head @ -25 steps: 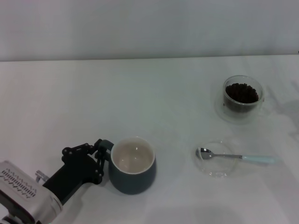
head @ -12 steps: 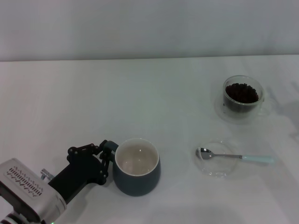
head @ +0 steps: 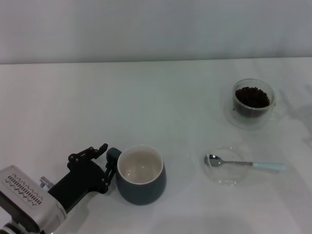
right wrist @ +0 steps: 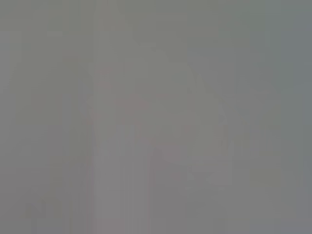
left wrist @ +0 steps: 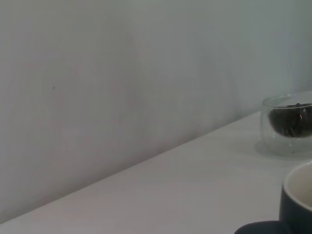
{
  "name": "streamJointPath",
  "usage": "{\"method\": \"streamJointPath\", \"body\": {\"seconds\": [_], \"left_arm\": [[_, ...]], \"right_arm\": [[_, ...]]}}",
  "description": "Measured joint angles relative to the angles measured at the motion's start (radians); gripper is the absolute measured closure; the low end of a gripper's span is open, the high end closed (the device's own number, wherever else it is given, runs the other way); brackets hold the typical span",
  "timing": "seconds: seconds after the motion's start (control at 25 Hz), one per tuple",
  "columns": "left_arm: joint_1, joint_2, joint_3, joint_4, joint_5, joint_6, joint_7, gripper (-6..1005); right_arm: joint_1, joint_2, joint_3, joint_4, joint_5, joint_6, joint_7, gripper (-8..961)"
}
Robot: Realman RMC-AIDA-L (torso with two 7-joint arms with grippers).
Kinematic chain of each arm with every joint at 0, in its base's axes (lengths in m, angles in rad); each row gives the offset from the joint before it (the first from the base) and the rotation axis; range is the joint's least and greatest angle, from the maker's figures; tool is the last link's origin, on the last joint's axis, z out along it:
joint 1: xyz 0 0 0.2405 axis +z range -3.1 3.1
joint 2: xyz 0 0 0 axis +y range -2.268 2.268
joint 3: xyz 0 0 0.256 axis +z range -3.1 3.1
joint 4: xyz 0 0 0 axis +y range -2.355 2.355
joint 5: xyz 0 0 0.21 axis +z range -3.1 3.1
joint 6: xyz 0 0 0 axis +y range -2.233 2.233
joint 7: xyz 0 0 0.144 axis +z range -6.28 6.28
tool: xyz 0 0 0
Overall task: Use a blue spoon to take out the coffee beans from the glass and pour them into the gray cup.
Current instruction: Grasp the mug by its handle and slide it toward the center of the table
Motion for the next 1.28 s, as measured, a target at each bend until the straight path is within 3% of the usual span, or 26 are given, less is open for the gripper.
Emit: {"method": "streamJointPath", "body": {"seconds": [0.2, 0.36, 0.8, 1.28], "left_arm": [[0.000, 0.002, 0.000, 0.000, 0.000, 0.000, 0.000, 729], [0.000, 0.002, 0.000, 0.000, 0.000, 0.000, 0.000, 495], [0.038, 0.002, 0.000, 0.007, 0.002, 0.018, 0.000, 183], [0.123, 0.005, -0.006, -0.006, 0.000, 0.124, 0.000, 182]], "right_arm": [[0.000, 0.000, 0.001, 0.000, 0.001, 0.000, 0.000, 85], [0.000, 0.000, 0.002, -0.001, 0.002, 0.000, 0.000, 85], [-0.009, 0.000, 0.002, 0.001, 0.002, 0.000, 0.000, 85], [-0.010, 0.000, 0.004, 0.003, 0.002, 0.000, 0.000, 84]]}}
